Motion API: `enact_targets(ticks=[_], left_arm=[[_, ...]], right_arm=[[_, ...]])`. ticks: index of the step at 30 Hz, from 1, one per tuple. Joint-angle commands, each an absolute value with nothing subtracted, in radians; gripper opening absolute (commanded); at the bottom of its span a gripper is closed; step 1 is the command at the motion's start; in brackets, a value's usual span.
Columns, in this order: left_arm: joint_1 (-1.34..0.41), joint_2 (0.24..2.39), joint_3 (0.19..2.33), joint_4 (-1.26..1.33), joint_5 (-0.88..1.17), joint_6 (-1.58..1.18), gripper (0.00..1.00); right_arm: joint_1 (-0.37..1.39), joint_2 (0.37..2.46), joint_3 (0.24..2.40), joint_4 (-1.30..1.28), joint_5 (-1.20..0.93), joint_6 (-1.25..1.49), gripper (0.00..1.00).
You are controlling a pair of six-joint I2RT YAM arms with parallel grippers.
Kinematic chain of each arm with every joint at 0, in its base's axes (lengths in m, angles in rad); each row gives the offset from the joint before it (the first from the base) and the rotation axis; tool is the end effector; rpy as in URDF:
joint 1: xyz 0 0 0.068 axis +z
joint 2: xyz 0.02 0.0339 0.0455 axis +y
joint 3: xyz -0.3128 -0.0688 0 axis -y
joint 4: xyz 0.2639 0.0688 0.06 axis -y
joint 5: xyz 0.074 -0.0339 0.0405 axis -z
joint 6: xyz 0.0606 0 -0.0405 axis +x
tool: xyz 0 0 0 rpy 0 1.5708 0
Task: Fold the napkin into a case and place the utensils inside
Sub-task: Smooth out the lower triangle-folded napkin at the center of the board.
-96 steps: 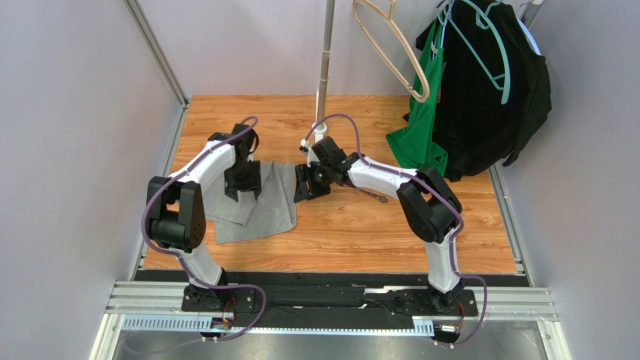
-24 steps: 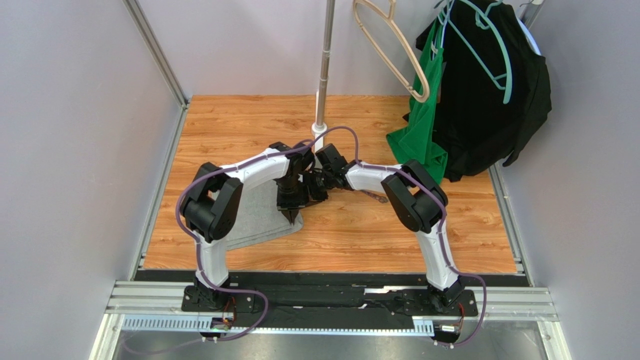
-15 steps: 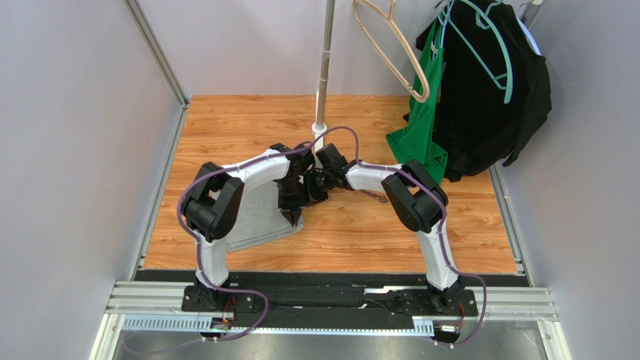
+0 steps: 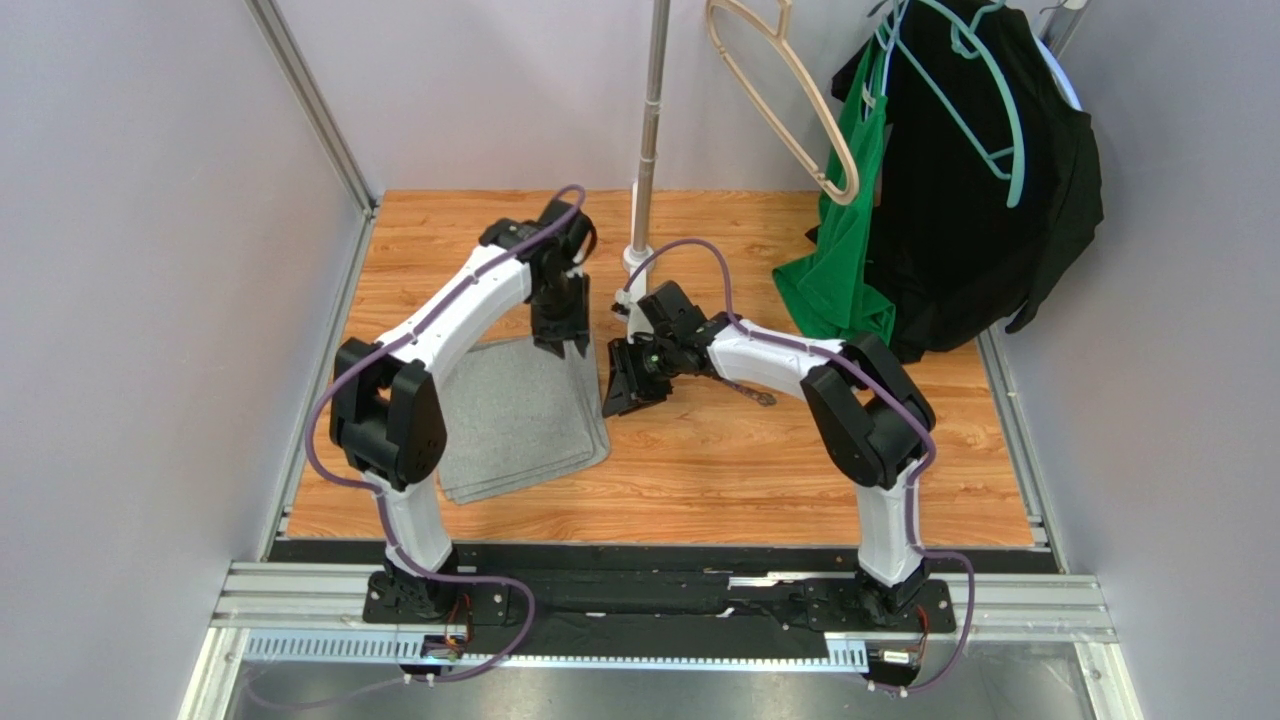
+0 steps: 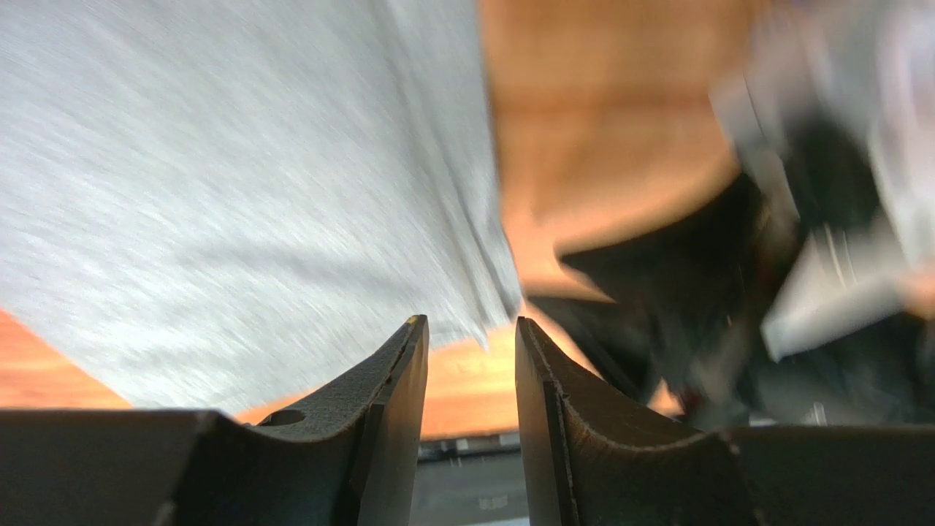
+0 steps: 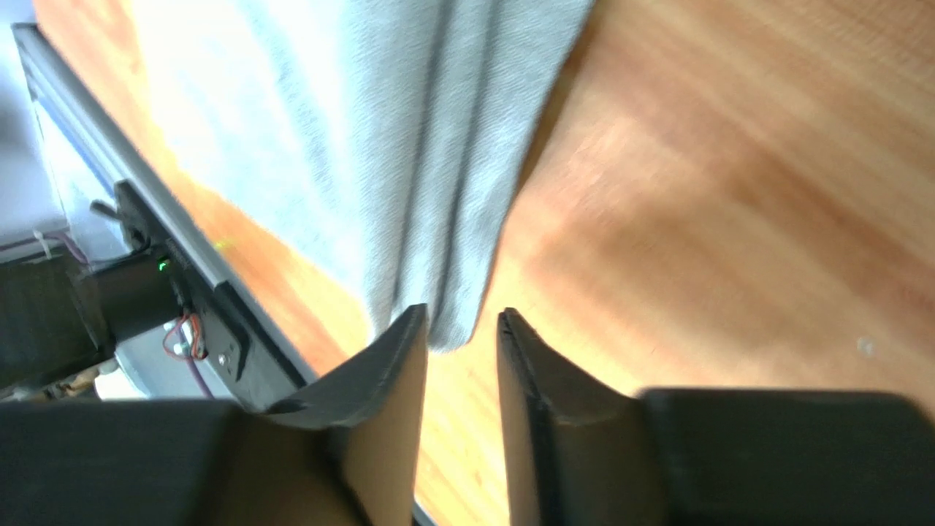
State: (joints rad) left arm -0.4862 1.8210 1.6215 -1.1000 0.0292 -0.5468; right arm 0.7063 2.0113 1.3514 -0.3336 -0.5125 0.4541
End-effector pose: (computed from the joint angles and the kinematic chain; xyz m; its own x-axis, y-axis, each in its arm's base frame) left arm 0.3564 -0.1904 0.2934 -0.9740 -0.0731 -0.2143 -0.0380 0.9858 -0.1634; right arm 0.3366 0.3263 0.1758 -0.9103 -0.2741 -0.3102 -0.4116 0.6783 0.6086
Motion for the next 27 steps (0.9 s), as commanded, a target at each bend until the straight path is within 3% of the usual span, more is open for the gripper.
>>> enact_targets(ticks=[1, 9, 16, 27], left_arm=[[-0.423, 1.949, 1.770, -1.109, -0.096, -0.500, 0.44], [-0.402, 2.226, 2.029, -1.124, -0.238, -0.454, 0.44], [-0.397, 2.266, 2.039, -1.099, -0.288, -0.445, 0.43], [-0.393, 2.347, 2.086, -1.088, -0.250, -0.430, 0.40]], right_arm=[[0.712, 1.925, 1.292, -0.310, -0.551, 0.419, 0.40], [0.709, 1.940, 1.246, -0.198, -0.601, 0.469, 0.45], [0.687, 2.003, 1.344, -0.227, -0.594, 0.476, 0.31], [0.666, 2.049, 1.437, -0.232, -0.558, 0.499, 0.26]])
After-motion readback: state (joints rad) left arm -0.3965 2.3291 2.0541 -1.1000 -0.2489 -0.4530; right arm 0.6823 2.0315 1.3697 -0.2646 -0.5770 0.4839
